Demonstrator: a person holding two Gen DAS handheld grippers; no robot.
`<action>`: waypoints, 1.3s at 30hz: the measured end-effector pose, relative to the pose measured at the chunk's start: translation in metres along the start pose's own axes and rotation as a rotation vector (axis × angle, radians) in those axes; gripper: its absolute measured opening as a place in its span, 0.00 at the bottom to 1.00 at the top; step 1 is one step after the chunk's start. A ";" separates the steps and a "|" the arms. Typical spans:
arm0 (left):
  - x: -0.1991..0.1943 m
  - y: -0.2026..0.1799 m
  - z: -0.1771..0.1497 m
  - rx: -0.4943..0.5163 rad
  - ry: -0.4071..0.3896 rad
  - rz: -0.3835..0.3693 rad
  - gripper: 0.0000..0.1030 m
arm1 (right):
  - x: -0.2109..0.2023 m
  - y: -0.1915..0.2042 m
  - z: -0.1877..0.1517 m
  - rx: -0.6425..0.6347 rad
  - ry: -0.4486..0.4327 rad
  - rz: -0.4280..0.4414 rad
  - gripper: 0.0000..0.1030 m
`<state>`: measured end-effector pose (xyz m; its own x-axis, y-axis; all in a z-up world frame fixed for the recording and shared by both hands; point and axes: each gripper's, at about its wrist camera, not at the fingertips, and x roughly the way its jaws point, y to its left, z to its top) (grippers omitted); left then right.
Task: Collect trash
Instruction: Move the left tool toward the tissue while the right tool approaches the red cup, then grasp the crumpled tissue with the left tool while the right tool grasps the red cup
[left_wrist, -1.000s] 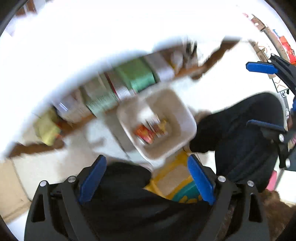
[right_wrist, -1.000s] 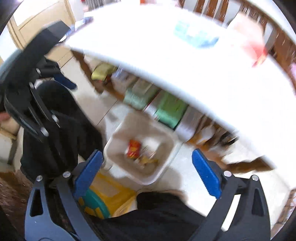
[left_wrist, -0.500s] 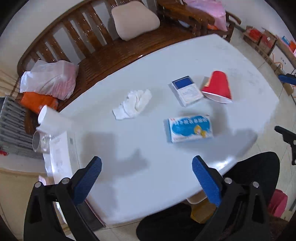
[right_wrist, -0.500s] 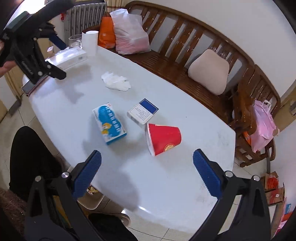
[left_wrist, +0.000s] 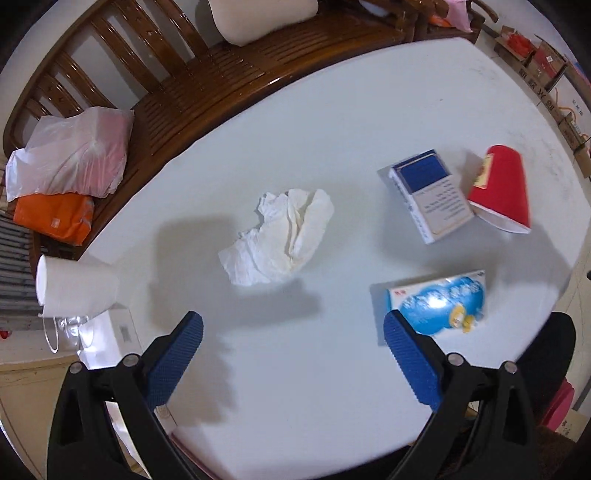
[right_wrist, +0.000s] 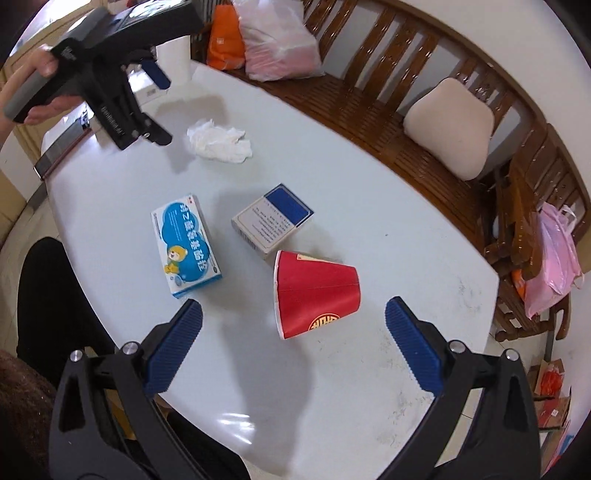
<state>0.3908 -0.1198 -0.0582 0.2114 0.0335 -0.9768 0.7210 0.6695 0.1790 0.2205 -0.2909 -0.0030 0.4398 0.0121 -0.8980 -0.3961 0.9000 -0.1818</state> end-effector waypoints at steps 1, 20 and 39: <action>0.006 0.001 0.003 0.003 0.007 -0.006 0.93 | 0.006 -0.001 0.000 -0.004 0.014 0.010 0.94; 0.064 0.003 0.042 0.046 0.069 -0.060 0.93 | 0.063 -0.028 0.000 0.032 0.105 0.119 0.94; 0.115 0.028 0.055 -0.018 0.122 -0.094 0.93 | 0.096 -0.024 0.007 0.001 0.145 0.101 0.94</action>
<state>0.4717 -0.1376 -0.1589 0.0613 0.0595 -0.9963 0.7219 0.6867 0.0854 0.2781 -0.3083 -0.0820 0.2763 0.0398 -0.9602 -0.4313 0.8980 -0.0869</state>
